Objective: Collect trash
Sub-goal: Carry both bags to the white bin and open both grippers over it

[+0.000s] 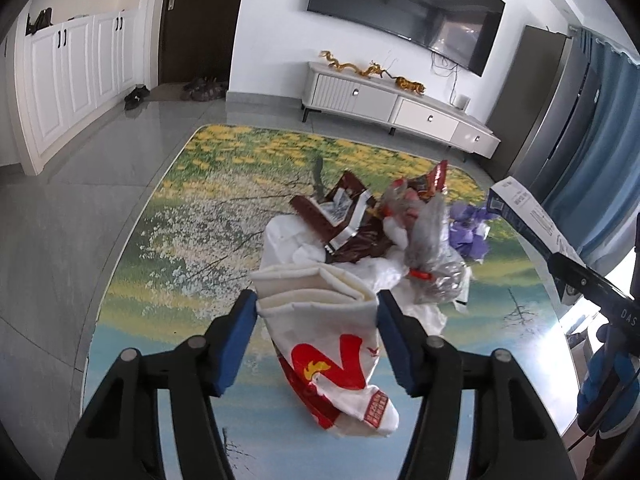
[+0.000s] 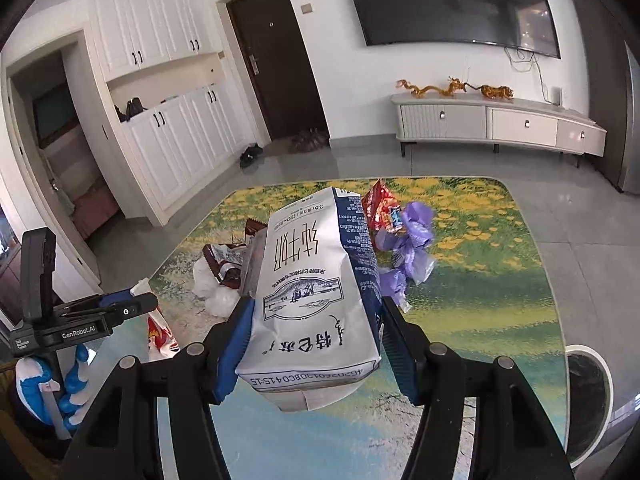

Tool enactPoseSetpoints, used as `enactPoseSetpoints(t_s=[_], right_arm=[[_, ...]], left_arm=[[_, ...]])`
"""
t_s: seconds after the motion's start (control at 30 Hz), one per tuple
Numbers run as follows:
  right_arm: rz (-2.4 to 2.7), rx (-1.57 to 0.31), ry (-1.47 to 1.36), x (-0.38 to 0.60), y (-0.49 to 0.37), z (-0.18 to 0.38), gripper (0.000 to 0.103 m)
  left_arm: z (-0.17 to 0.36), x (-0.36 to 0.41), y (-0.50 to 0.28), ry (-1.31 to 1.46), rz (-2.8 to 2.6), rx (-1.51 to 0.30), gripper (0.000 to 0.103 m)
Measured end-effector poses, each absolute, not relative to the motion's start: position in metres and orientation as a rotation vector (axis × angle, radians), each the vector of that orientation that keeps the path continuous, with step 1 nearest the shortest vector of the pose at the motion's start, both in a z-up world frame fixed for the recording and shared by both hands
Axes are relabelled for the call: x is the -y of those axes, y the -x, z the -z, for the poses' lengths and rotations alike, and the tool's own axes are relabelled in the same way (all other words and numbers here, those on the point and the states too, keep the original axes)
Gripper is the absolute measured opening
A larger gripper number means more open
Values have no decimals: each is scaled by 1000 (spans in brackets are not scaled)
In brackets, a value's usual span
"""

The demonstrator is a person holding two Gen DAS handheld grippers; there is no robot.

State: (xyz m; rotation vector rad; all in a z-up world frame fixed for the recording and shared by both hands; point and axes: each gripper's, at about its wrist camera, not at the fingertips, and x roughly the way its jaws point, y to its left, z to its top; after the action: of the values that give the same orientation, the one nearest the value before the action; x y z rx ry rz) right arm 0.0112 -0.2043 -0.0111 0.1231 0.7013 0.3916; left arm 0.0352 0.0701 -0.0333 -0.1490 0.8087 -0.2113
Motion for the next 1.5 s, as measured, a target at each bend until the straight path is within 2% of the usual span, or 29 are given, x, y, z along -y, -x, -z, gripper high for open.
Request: enactPoseSetpoints(t_s=[0.43,0.63,1.07,1.3,1.5], right_arm=[[-318,-642,-166,246,20,-6,59],[-230,-604,-199,287,40,-15,59],[112,-635,-251,426,97,11,60],[187,-700,-255,476,96,45,60],[222,-744,-274,508,71,79,60]], left_arm=[[3,-39,-27,101,279,-761,58],[-22,3,-36,95,397,-742,58],[-59,206,-68,24,740,-716,58],[-43,324,-81,-46,838,-737,58],[-13,395,-102,-48,898,-792,59]])
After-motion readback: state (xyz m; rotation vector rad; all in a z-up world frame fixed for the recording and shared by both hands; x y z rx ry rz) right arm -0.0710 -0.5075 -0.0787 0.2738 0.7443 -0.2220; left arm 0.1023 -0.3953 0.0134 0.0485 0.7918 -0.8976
